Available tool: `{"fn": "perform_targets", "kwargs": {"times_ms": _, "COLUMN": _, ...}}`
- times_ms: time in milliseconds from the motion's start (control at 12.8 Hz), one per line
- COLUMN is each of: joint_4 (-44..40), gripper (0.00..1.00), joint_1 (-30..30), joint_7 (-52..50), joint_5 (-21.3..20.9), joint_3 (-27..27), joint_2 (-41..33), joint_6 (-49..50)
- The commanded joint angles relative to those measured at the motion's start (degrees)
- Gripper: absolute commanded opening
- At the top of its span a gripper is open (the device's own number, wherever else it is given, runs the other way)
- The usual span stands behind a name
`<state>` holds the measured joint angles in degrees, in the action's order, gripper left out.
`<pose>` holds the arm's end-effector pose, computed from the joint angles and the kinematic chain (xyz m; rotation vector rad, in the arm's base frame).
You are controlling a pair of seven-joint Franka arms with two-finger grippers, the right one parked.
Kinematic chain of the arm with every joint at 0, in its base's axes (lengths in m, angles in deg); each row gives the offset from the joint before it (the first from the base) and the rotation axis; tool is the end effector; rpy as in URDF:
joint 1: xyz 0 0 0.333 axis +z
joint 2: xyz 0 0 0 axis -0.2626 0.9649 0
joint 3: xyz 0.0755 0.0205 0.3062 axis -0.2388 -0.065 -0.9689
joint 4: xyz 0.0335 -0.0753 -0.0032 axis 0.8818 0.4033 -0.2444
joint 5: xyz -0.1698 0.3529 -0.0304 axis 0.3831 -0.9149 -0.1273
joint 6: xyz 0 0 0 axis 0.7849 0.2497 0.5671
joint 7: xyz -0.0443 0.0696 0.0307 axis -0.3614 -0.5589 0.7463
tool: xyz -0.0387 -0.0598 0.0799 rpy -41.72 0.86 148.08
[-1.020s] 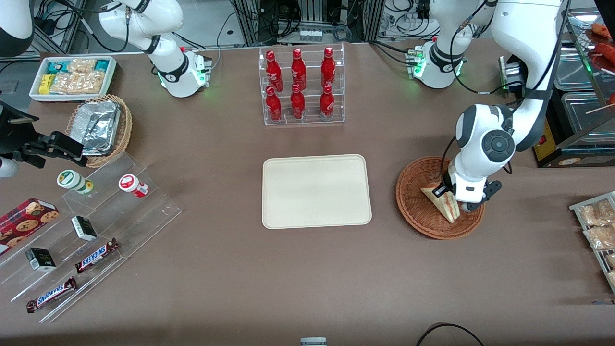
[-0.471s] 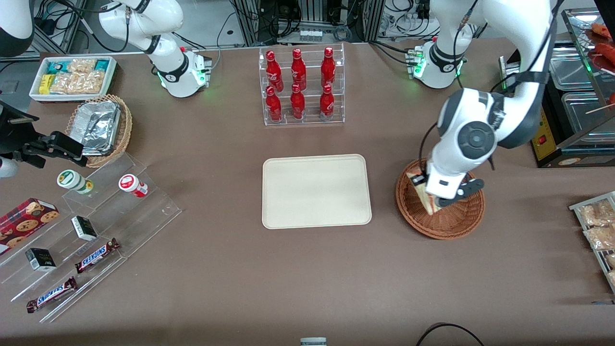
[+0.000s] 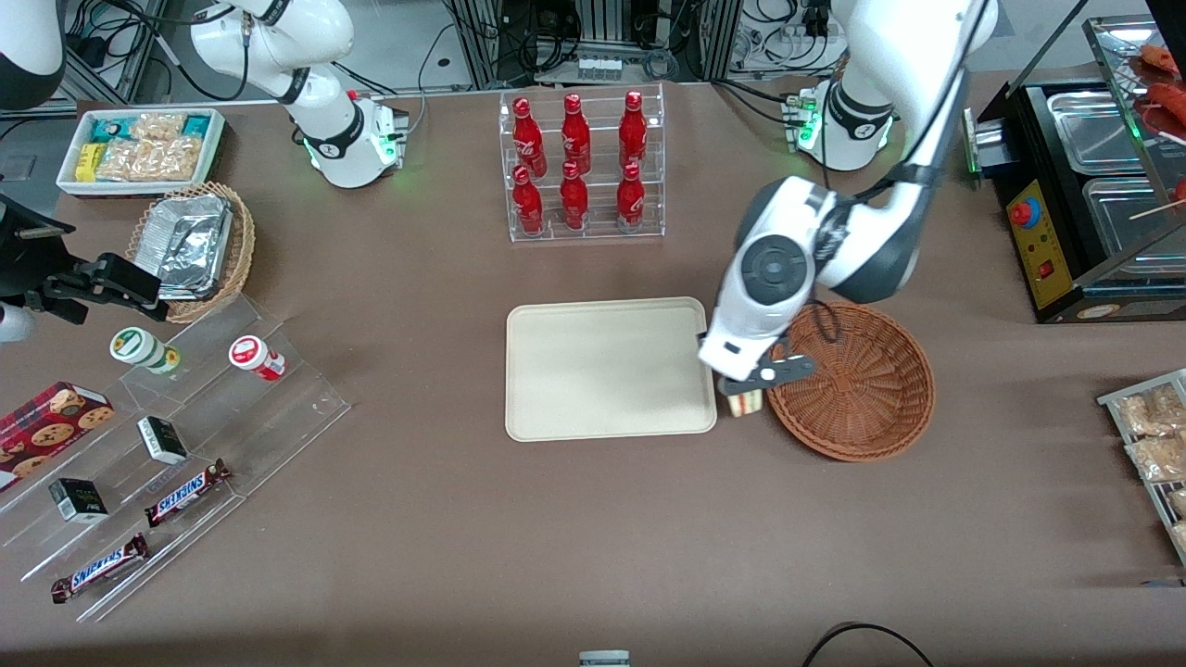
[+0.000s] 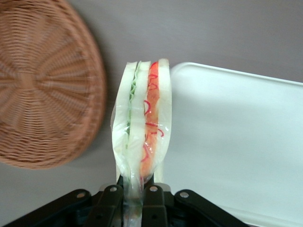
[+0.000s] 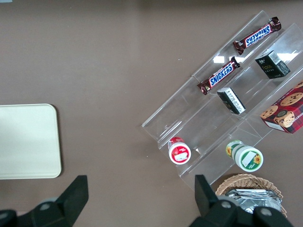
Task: Place sandwich from basket to tray
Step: 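Lift the sandwich and carry it with the left gripper over the cream tray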
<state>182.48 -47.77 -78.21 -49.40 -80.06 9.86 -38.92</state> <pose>0.5384 -0.3539 0.3349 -3.0202 -0.3137 0.1894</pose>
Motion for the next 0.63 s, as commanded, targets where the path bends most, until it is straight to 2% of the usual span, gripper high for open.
{"fn": "perform_targets", "kwargs": {"times_ms": 0, "joint_4": -8.2, "gripper": 0.05, "joint_1": -4.9, "joint_7": -3.3, "joint_5": 0.6, "joint_3": -0.9, "joint_2": 6.6, "joint_6": 1.5}}
{"fn": "perform_targets", "kwargs": {"times_ms": 392, "joint_4": -17.2, "gripper": 0.05, "joint_1": -10.2, "joint_7": -11.1, "joint_5": 0.9, "joint_3": -0.8, "joint_2": 15.3, "joint_6": 1.2}}
{"fn": "perform_targets", "kwargs": {"times_ms": 549, "joint_4": -19.7, "gripper": 0.05, "joint_1": -10.3, "joint_7": -11.8, "joint_5": 2.3, "joint_3": 1.2, "joint_2": 17.5, "joint_6": 0.8}}
